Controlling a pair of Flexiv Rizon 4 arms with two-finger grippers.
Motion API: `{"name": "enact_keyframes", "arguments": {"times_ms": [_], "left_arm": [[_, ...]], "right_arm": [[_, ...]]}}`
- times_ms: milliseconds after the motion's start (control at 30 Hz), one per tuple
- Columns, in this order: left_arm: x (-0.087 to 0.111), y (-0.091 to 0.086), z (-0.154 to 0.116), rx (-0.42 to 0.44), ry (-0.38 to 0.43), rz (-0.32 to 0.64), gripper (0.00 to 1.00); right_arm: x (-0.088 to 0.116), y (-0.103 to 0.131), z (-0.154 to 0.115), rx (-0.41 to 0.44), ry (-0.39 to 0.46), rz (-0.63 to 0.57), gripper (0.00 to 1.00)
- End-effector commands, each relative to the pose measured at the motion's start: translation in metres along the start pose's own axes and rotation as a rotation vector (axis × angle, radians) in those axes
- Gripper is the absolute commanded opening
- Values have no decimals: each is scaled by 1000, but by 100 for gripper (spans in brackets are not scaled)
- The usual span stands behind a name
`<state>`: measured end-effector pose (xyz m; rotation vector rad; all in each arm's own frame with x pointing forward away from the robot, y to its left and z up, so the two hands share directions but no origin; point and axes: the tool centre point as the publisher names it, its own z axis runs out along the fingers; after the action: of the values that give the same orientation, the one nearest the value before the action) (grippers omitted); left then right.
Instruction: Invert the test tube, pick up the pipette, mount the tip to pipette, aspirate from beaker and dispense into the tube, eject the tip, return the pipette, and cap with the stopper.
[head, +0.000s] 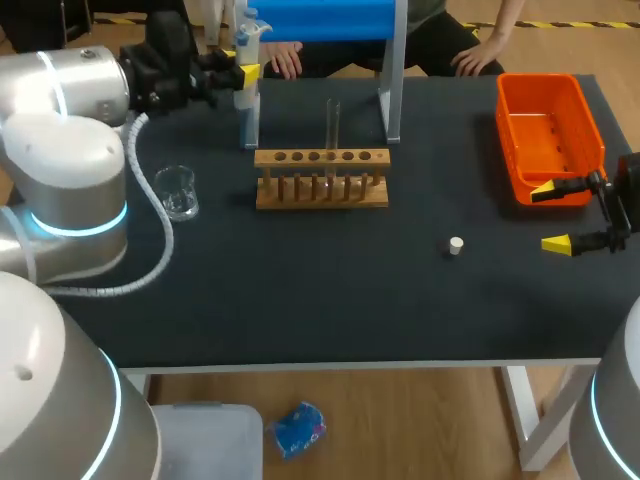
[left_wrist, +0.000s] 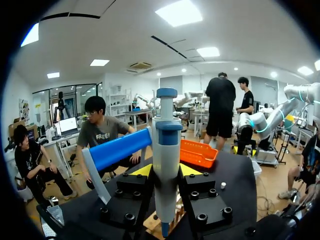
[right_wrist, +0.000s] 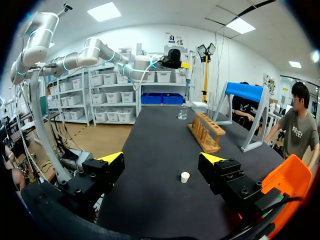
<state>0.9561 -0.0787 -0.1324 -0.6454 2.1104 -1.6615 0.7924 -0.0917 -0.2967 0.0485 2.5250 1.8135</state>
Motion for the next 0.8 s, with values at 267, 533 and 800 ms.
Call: {"name": "enact_keyframes", "arguments": {"times_ms": [267, 533, 800], "left_arm": [[-50, 6, 17, -41, 52, -34, 0], [-50, 6, 17, -41, 52, -34, 0], [-50, 6, 17, -41, 52, -34, 0]], "right_arm": [[1, 1, 0, 2, -2, -1, 100], [1, 1, 0, 2, -2, -1, 100], [1, 1, 0, 2, -2, -1, 100]]}}
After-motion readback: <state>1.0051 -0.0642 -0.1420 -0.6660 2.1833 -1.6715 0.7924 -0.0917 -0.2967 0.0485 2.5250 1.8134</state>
